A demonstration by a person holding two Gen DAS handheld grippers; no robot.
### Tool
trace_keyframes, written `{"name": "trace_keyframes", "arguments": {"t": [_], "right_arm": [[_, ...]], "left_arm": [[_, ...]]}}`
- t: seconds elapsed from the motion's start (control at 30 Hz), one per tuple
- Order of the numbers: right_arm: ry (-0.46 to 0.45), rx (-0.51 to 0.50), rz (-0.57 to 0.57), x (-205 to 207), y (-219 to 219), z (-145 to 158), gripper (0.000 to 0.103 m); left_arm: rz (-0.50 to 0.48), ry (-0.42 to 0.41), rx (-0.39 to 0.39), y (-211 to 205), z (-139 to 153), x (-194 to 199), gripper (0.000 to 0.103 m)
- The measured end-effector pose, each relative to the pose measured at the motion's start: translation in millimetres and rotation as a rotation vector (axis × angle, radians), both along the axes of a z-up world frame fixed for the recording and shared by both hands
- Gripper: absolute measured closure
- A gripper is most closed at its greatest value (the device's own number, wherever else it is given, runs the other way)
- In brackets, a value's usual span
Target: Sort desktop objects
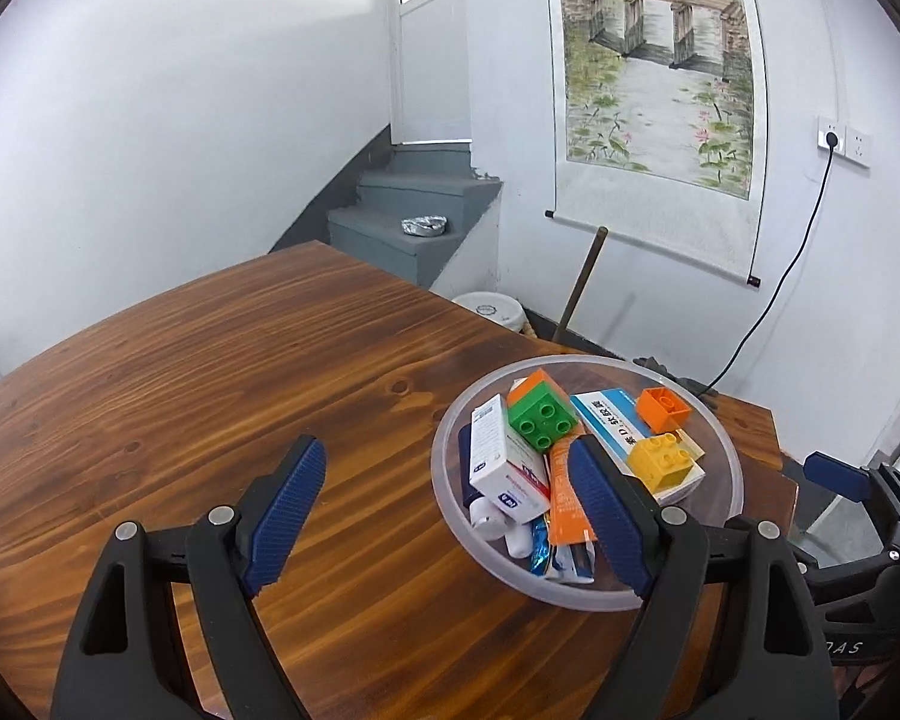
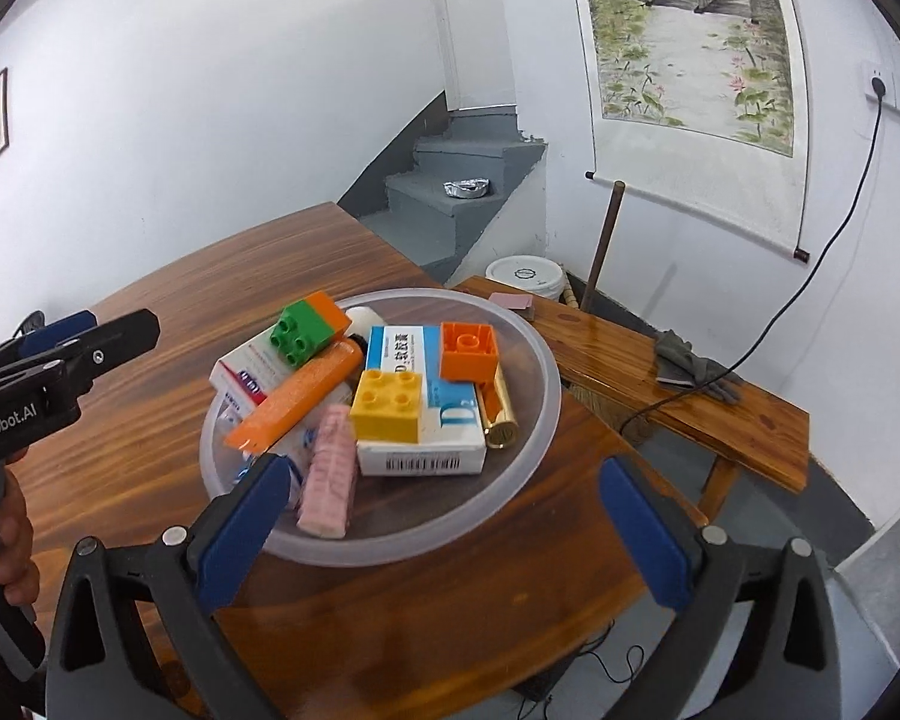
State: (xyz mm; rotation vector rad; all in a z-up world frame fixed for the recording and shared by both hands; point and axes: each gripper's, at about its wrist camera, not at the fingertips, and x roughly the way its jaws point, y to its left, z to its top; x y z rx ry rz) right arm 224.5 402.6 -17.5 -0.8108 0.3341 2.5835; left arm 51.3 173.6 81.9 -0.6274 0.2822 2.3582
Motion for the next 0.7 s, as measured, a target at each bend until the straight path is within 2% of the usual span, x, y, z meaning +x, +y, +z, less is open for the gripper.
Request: {"name": "trace_keyframes", "arguments": {"t": [0.13, 0.23, 0.47, 0.7], "right_arm": [[-0.006, 0.004, -0.022, 9, -11, 6, 0.000], [-0.007, -0.001, -0.039, 14, -18, 10, 0.000], [-0.009, 0.007, -0.022, 25, -38, 16, 0.000], [0.013, 0.007, -0.034, 38, -40, 19, 0.000]], "left_arm": [[0.035, -0.003, 0.016, -11, 5, 13, 0.004], [0.046, -0.006, 0.013, -16, 8, 22, 0.004], [0.029, 0.013, 0.071, -27, 19, 41, 0.004], [0.004, 0.037, 0.048, -19, 23, 60, 0.004]]}}
